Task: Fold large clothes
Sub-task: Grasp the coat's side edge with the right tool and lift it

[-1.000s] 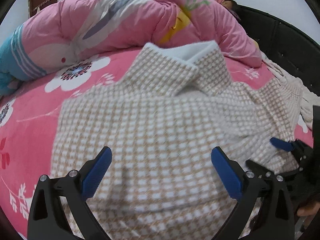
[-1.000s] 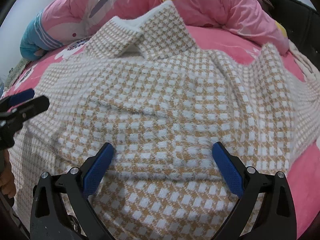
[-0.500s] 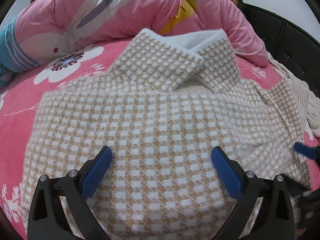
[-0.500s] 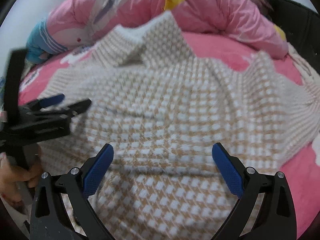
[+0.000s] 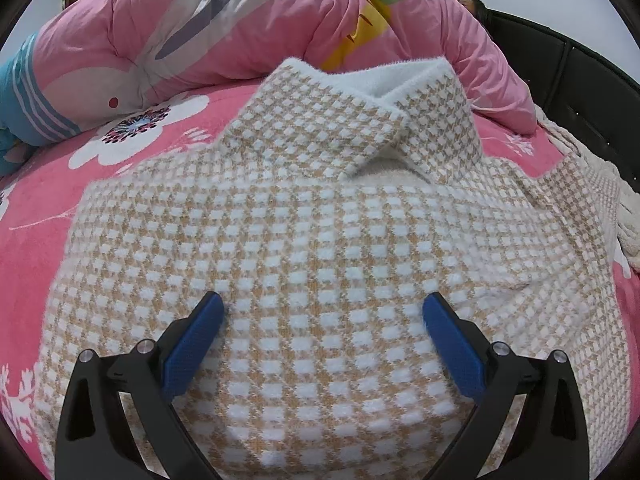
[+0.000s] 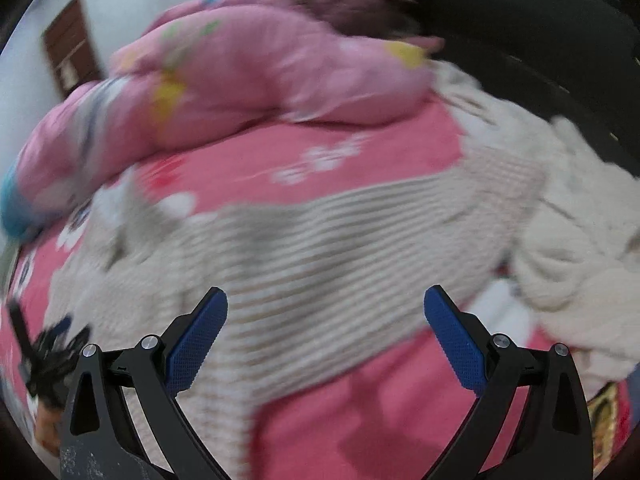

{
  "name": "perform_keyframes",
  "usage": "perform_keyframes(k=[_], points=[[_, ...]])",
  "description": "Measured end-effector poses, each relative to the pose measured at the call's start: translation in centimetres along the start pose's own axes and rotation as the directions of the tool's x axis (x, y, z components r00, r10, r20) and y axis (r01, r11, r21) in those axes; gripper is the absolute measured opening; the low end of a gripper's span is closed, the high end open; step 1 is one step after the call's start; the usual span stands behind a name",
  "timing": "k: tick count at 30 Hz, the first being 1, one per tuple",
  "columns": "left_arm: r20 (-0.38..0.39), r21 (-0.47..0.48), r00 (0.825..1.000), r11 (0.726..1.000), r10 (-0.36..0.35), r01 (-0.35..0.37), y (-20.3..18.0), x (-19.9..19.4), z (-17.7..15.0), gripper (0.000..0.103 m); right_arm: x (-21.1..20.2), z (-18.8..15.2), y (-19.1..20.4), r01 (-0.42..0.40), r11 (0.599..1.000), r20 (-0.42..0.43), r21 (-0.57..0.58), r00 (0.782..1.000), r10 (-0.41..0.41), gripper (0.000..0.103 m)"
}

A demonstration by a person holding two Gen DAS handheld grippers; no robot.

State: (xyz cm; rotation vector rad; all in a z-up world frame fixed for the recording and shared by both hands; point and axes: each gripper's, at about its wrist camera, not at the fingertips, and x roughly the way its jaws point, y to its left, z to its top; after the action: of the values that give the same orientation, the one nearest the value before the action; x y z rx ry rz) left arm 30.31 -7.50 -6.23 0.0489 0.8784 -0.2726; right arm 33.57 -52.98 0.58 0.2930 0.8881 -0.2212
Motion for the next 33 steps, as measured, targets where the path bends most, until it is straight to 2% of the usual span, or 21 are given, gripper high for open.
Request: perform_keyframes(k=[5,9,15,17,18,21,23,24,26,29,33], points=[[0.002,-0.001,1.0,1.0,-0.003,0.003,0.0,0.0,-0.1,0.098,3.0,1.7,-5.9,0.006,0.989,-0.095,0.151,0.995,0.009,0.093],[0.005,-0.001,1.0,1.0,-0.001,0.001,0.0,0.0,-0.2,0.098,4.6,2.0,-8.6,-0.01,0.969,-0.124,0.247,0.991,0.042,0.088],[0.006,0.0,1.0,1.0,0.002,-0.002,0.0,0.0,-0.2,0.098,7.3,2.6,-11.6,-0.027,0.924,-0.14,0.382,0.986,0.087,0.07],[0.007,0.0,1.0,1.0,0.003,-0.003,0.0,0.0,-0.2,0.098,8.0,2.6,-12.4,-0.026,0.909,-0.144,0.417,0.985,0.094,0.061],[0.008,0.0,1.0,1.0,0.003,-0.003,0.0,0.1,-0.2,0.098,8.2,2.7,-12.7,-0.018,0.905,-0.144,0.425,0.986,0.087,0.059],[0.009,0.0,1.0,1.0,0.004,-0.004,0.0,0.0,-0.3,0.098,9.2,2.6,-13.7,-0.003,0.895,-0.151,0.447,0.985,0.078,0.045],[0.009,0.001,1.0,1.0,0.005,-0.005,0.0,0.0,-0.3,0.098,9.9,2.4,-13.9,0.013,0.89,-0.16,0.457,0.985,0.068,0.03],[0.009,0.0,1.0,1.0,0.005,-0.005,0.0,0.0,-0.3,0.098,9.9,2.4,-14.0,0.019,0.889,-0.16,0.458,0.985,0.061,0.027],[0.009,0.0,1.0,1.0,0.005,-0.005,0.0,0.0,-0.3,0.098,9.7,2.3,-14.3,0.027,0.886,-0.149,0.462,0.988,0.047,0.011],[0.01,0.0,1.0,1.0,0.005,-0.005,0.0,0.1,-0.3,0.099,8.6,2.4,-14.3,0.009,0.888,-0.112,0.459,0.993,0.048,0.007],[0.012,-0.001,1.0,1.0,0.005,-0.005,-0.1,0.0,-0.3,0.098,5.1,3.0,-12.3,0.011,0.92,-0.033,0.393,0.999,0.002,0.006]])
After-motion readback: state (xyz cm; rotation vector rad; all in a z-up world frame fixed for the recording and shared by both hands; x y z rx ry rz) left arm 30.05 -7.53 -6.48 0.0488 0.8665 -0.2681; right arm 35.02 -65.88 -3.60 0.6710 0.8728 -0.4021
